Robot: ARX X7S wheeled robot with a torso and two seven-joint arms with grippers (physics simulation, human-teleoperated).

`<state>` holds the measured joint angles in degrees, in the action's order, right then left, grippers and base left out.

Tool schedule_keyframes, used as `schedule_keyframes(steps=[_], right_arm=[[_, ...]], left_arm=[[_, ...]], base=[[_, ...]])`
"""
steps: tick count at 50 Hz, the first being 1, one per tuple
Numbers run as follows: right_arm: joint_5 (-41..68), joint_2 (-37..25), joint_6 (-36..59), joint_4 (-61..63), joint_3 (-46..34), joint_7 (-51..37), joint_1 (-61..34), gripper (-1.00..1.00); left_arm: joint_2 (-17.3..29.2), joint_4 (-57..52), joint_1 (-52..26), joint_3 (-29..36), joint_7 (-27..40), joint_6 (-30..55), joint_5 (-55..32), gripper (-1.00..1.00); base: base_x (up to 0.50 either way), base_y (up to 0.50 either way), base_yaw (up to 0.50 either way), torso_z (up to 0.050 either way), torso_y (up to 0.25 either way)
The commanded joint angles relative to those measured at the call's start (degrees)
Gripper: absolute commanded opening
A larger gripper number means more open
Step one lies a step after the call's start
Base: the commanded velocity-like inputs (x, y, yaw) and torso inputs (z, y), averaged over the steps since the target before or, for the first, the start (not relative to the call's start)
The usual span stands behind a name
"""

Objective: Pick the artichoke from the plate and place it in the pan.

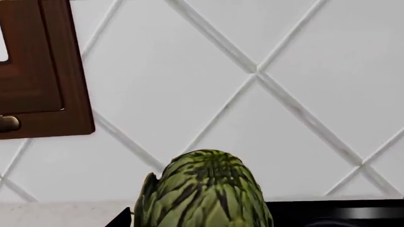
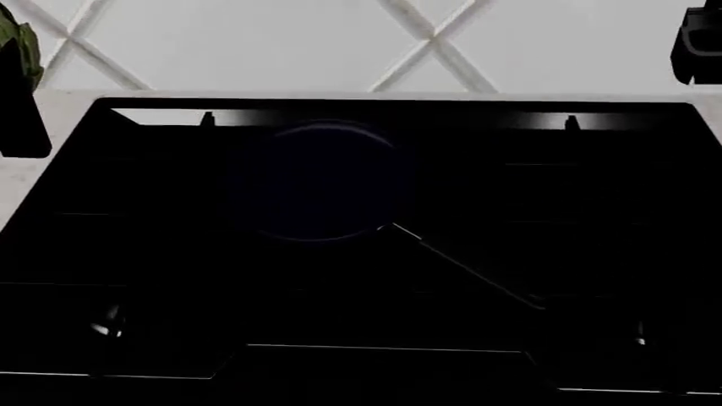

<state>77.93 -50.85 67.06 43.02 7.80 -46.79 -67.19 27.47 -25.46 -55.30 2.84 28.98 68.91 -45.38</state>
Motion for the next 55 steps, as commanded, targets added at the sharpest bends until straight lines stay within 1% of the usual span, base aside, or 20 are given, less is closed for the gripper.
schedule_keyframes(steps=[1, 22, 26, 30, 35, 41, 45, 49, 55], right_arm=[[-0.59, 0.11, -0.2, -0.41, -0.98, 0.15, -0.7, 1.0], [-0.02, -0.62, -0.68, 0.02, -0.13, -1.12, 1.26, 1.0], [-0.16, -0.77, -0.41, 0.2, -0.44, -1.5, 2.1, 1.0], [-0.09, -0.47, -0.39, 0.04, -0.99, -1.81, 1.43, 1.0], [-0.34, -0.43, -0.52, 0.05, -1.19, -1.98, 1.48, 1.0], [-0.96, -0.32, -1.06, 0.39, -0.98, -2.07, 2.41, 1.0], [-0.07, -0.7, -1.12, 1.01, -0.2, -2.9, 3.2, 1.0], [0.42, -0.98, -1.39, 1.5, 0.81, -3.62, 4.57, 1.0], [0.21, -1.04, -1.87, 1.76, 1.43, -3.71, 5.88, 1.0]], left_arm=[[0.03, 0.1, -0.92, -0.24, 0.95, -0.42, -0.47, -1.0], [0.2, 1.25, -0.85, 0.81, 0.42, -1.31, -0.31, -1.0], [0.13, 2.94, -1.7, 2.44, -0.69, -2.07, 0.45, -1.0], [-0.99, 6.8, -5.46, 7.11, -4.3, -2.67, 1.21, -1.0], [-3.7, 13.84, -9.54, 15.8, -10.65, -6.93, 4.78, -1.0], [-6.96, 19.23, -11.21, 22.47, -15.67, -10.73, 7.23, -1.0], [-8.74, 21.56, -11.07, 27.45, -18.74, -13.83, 9.46, -1.0], [-9.9, 21.02, -9.78, 30.38, -19.98, -14.56, 9.82, -1.0], [-10.32, 20.6, -8.59, 35.0, -22.12, -15.28, 10.97, -1.0]], base=[[0.5, -0.03, 0.0, 0.0, 0.0], [0.5, -0.03, 0.0, 0.0, 0.002], [0.02, 0.0, 0.0, 0.0, 0.003], [0.0, 0.0, 0.0, 0.0, 0.002], [0.0, 0.0, 0.0, 0.0, 0.0], [0.0, 0.0, 0.0, 0.0, 0.002], [0.0, 0.0, 0.0, 0.0, 0.0], [0.0, 0.0, 0.0, 0.0, 0.0], [0.0, 0.0, 0.0, 0.002, 0.002]])
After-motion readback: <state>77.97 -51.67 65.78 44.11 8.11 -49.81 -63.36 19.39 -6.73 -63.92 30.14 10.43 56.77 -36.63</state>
